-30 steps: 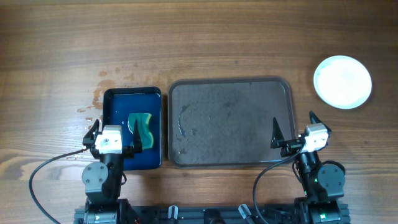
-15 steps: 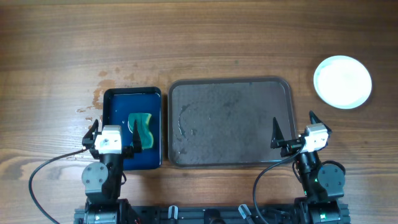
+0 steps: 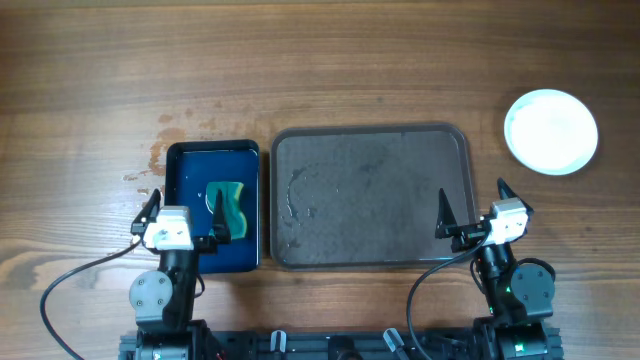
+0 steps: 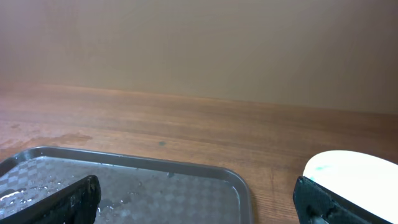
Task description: Clean dirty plates on tray and stack at the side
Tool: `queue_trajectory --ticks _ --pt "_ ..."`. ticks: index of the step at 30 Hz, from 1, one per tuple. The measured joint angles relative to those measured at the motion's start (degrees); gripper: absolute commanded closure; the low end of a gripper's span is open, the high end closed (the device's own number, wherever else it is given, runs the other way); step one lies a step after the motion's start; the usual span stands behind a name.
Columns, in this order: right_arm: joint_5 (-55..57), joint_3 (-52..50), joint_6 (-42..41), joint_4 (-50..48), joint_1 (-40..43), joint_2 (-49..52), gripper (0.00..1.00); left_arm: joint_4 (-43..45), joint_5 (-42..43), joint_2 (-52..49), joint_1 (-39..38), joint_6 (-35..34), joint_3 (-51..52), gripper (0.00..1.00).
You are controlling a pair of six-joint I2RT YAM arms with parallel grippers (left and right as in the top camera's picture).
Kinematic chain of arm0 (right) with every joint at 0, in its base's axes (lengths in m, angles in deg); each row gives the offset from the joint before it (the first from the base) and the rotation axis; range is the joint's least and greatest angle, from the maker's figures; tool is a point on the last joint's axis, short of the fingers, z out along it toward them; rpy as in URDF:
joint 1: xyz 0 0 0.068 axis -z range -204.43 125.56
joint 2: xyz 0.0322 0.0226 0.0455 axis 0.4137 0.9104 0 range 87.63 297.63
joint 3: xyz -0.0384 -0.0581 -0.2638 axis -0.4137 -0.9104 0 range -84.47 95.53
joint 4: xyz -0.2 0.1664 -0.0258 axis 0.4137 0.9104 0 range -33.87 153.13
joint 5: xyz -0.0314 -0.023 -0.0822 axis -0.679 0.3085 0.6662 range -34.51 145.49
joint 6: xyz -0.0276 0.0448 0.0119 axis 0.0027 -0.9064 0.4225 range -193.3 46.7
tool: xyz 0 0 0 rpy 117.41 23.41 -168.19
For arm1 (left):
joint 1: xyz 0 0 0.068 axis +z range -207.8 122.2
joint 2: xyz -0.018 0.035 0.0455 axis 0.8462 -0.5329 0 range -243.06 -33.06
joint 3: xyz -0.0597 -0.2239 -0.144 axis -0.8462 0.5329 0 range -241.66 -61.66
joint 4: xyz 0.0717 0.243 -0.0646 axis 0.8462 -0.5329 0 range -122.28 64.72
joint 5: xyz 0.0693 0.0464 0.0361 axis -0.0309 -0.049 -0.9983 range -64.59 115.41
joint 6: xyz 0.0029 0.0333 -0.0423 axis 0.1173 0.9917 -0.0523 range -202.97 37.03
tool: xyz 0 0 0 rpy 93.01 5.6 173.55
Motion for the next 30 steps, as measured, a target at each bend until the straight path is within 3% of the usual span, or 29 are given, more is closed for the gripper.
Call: queue_trajectory --ticks 9,30 --pt "0.0 0.0 0.0 0.0 0.0 0.0 0.0 0.0 0.0 0.0 0.0 -7.6 0.0 0.0" --pt "0.0 0.0 0.0 0.0 0.0 0.0 0.0 0.0 0.0 0.0 0.0 -8.2 0.0 0.0"
